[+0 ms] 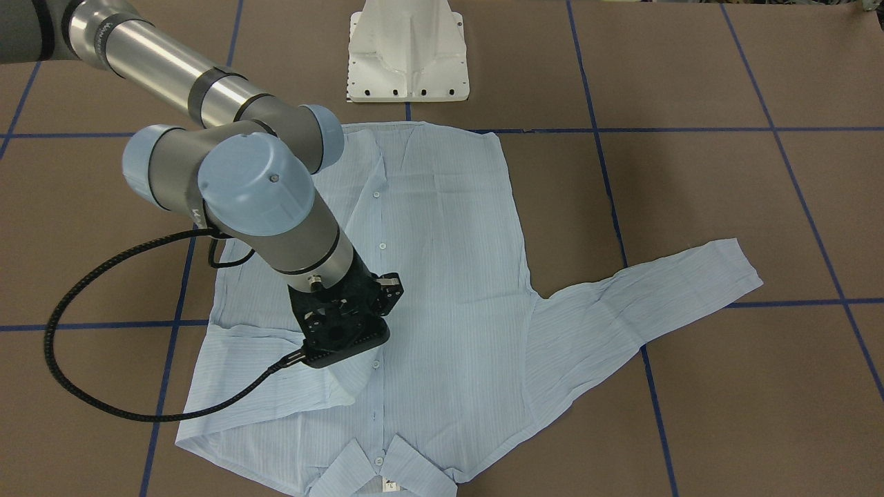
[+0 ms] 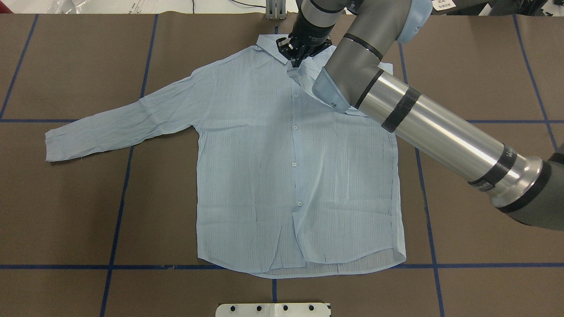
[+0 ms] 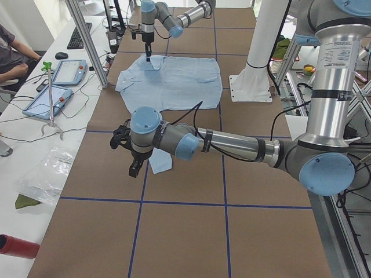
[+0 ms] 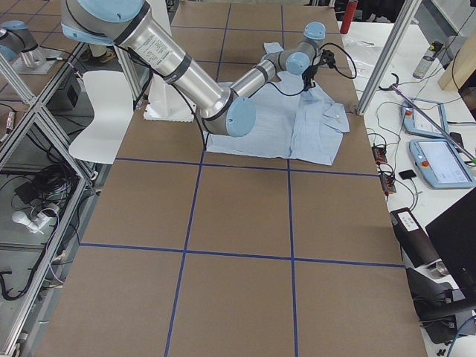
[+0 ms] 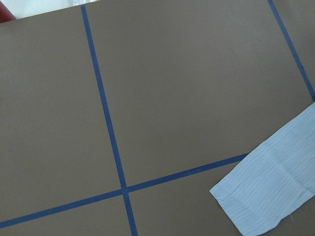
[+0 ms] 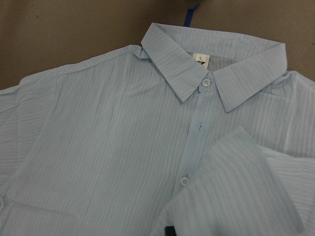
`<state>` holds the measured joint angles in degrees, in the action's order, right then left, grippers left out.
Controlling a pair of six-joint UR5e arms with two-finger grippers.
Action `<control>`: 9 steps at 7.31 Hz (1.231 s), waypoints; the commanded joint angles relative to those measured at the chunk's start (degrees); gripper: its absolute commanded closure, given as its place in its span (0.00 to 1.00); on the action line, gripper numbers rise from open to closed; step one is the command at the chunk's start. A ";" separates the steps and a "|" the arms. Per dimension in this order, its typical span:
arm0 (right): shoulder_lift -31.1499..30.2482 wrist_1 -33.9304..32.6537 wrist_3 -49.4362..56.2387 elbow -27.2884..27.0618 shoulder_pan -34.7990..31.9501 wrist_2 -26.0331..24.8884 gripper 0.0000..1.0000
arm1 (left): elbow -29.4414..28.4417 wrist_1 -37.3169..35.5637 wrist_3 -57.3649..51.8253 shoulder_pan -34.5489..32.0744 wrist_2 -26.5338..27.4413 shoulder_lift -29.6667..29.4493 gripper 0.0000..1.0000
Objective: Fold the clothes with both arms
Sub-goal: 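Carry the sleeve across the shirt toward the collar with the right gripper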
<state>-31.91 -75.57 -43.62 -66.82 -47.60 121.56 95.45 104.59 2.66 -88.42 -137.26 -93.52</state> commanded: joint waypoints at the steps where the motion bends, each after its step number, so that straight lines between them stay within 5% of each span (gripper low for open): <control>1: 3.35 3.75 -0.15 5.72 2.77 -3.16 1.00 | -0.08 -0.09 0.06 0.00 0.06 0.00 0.01; 2: 3.35 4.81 -0.07 7.39 3.56 -3.51 1.00 | -0.08 -0.09 0.15 0.00 -0.02 0.09 0.01; 3: 3.35 6.12 -0.15 8.54 5.48 -5.26 0.90 | -0.17 -0.09 0.33 0.00 0.06 0.00 0.01; 4: 3.70 9.44 -0.24 8.29 10.11 -11.54 0.01 | -0.43 -0.09 0.33 0.00 0.06 -0.17 0.01; 6: 6.76 12.73 -1.21 8.46 14.54 -20.70 0.00 | -0.52 -0.09 0.33 0.00 0.06 -0.53 0.01; 9: 6.34 12.29 -2.08 8.20 14.21 -21.36 0.00 | -0.79 0.00 0.50 0.00 0.06 -0.44 0.01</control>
<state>-25.52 -63.18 -45.08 -58.44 -33.20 100.52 94.79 104.56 3.08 -88.42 -137.20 -93.87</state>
